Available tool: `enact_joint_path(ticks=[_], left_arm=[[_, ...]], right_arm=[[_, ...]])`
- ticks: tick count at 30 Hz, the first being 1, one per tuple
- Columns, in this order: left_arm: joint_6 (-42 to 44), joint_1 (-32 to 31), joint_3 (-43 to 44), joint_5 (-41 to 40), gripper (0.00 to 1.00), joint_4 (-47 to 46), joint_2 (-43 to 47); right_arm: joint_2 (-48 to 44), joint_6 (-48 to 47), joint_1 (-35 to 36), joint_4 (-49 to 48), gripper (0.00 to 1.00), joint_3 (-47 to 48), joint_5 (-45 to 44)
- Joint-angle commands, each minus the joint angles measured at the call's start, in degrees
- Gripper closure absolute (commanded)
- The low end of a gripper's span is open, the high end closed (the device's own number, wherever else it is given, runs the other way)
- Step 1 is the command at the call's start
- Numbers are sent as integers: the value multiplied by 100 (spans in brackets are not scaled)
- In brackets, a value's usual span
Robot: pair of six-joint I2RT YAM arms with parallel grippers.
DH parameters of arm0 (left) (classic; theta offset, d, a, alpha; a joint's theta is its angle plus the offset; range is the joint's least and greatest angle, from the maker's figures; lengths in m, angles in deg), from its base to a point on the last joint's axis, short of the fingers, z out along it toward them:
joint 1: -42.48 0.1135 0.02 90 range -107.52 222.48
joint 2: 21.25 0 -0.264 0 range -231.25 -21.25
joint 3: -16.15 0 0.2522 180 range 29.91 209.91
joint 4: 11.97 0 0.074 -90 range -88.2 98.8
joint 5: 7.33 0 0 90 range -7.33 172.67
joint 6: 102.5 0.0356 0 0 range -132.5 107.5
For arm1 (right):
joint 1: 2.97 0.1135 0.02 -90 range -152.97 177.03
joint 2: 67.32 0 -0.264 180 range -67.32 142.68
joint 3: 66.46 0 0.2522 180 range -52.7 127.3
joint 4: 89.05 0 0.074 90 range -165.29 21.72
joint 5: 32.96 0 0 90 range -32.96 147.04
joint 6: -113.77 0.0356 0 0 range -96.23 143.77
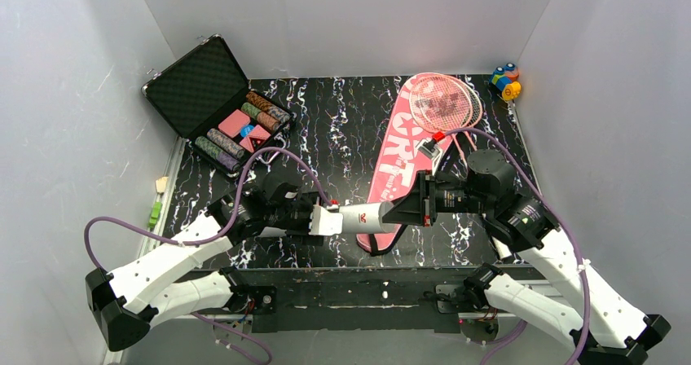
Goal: Pack up the badminton gear
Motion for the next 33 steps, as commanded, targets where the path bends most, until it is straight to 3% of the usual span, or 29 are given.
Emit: enact_joint_path(ticks=[1,17,24,29,33], left_arm=[[37,-25,2,88,49,-227,101],[27,-25,20,100,49,-219,128],[14,-25,32,98,49,-221,163],[33,-25,36,114,49,-196,173],[16,-25,35,144,49,-192,175]], right_arm=[[15,83,161,-469,99,-10,39],[25,-173,242,-132,99,-28,-360],[19,-78,242,-488,99,-189,-458],[-66,10,242,-700,83,-260,-373],[-174,91,242,-781,65,-276,-396]])
